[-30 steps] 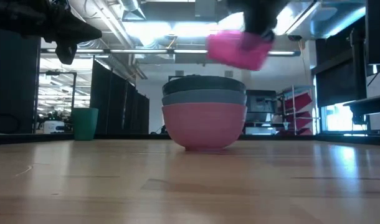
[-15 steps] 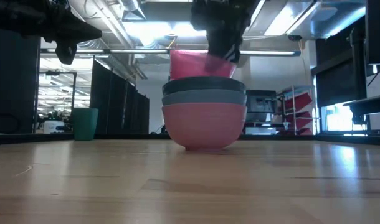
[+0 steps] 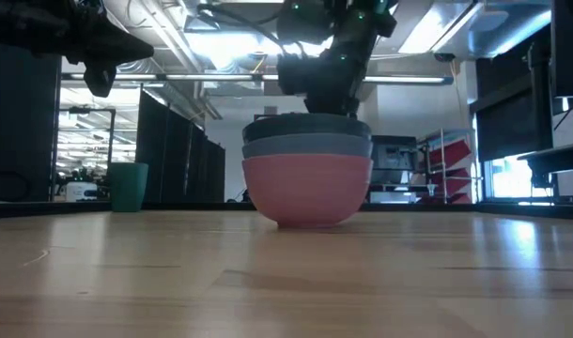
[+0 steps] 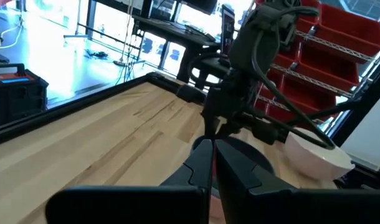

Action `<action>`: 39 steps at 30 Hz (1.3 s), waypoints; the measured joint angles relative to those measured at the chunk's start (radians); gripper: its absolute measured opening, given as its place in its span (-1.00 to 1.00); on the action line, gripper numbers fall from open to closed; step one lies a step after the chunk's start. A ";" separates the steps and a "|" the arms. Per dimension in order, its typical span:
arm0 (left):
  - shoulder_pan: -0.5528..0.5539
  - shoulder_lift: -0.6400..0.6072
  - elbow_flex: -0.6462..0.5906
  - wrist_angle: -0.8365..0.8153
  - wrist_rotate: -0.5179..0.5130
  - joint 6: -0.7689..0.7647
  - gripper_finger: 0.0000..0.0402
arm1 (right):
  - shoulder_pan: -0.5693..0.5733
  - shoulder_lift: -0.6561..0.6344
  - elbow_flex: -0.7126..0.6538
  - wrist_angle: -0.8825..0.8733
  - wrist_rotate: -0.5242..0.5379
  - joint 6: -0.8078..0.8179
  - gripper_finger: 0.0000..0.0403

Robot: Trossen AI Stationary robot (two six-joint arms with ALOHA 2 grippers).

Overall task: Nest bowls inside each other
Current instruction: Stack the pink transparent bowl on top of the blue bowl

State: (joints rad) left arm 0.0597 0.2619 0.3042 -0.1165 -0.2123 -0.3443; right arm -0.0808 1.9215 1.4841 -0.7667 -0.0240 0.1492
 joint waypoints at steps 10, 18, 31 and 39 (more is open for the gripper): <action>0.000 0.000 0.000 0.000 0.000 0.002 -1.00 | 0.001 0.001 0.067 -0.035 -0.043 -0.008 -0.71; 0.000 0.000 0.000 0.000 0.000 0.008 -1.00 | 0.001 0.001 0.109 -0.055 -0.093 -0.020 -0.39; 0.000 0.000 0.000 -0.001 0.000 0.010 -1.00 | -0.006 0.001 0.028 -0.050 -0.109 -0.026 -0.28; 0.000 0.000 0.000 -0.002 0.000 0.011 -1.00 | -0.006 0.001 0.039 -0.052 -0.104 -0.025 -0.27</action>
State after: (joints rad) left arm 0.0597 0.2619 0.3042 -0.1188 -0.2123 -0.3336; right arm -0.0868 1.9221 1.5235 -0.8186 -0.1278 0.1243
